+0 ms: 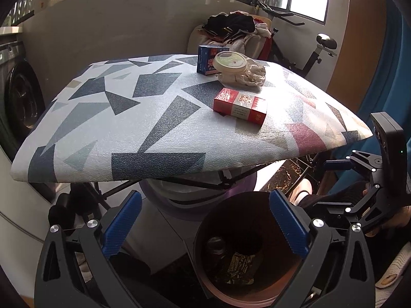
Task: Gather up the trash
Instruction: 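Raise both tools and move the right tool toward the red cigarette box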
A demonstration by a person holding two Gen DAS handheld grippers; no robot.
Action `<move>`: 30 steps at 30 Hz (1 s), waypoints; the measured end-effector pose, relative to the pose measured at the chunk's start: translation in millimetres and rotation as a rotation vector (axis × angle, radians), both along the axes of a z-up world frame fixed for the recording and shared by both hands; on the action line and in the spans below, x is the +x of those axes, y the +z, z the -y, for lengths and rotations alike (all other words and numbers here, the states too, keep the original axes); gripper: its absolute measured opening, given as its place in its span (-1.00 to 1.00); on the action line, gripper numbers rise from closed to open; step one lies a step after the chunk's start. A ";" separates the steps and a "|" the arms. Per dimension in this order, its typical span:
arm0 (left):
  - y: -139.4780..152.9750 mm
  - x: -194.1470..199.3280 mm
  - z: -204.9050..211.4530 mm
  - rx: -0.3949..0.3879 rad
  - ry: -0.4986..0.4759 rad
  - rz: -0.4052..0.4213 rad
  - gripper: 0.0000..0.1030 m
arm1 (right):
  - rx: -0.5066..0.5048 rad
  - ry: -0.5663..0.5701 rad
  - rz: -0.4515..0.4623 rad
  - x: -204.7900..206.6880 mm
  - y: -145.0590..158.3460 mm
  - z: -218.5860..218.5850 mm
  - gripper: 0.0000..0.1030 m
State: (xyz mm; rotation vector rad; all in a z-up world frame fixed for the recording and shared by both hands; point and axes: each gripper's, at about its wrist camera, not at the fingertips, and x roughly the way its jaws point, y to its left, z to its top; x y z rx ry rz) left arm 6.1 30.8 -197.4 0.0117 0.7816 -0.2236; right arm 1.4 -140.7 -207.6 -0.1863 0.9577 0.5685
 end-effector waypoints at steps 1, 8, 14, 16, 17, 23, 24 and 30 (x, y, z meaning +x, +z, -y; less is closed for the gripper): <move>0.0 0.2 0.1 0.001 0.001 -0.001 0.89 | 0.000 -0.002 0.001 0.2 0.1 0.2 0.89; 3.6 3.3 -3.1 -0.007 0.001 -0.001 0.89 | 0.015 -0.028 -0.003 3.7 2.2 5.6 0.89; 9.9 11.3 -11.0 0.007 0.032 0.014 0.89 | 0.025 -0.049 0.003 9.7 8.4 9.7 0.89; 14.2 16.1 -14.2 0.019 0.043 0.024 0.89 | 0.031 -0.055 0.009 15.0 13.3 11.3 0.89; 16.9 19.1 -16.7 0.016 0.049 0.028 0.89 | 0.032 -0.058 0.013 18.3 16.1 11.7 0.89; 35.3 41.1 -35.9 -0.043 0.098 0.052 0.89 | 0.015 -0.058 0.054 44.1 34.9 10.9 0.89; 38.5 44.6 -39.2 -0.059 0.106 0.056 0.89 | 0.015 -0.057 0.061 48.3 37.7 10.3 0.89; 55.5 62.6 -52.1 -0.123 0.101 0.086 0.89 | 0.014 -0.049 0.092 79.0 53.3 2.1 0.89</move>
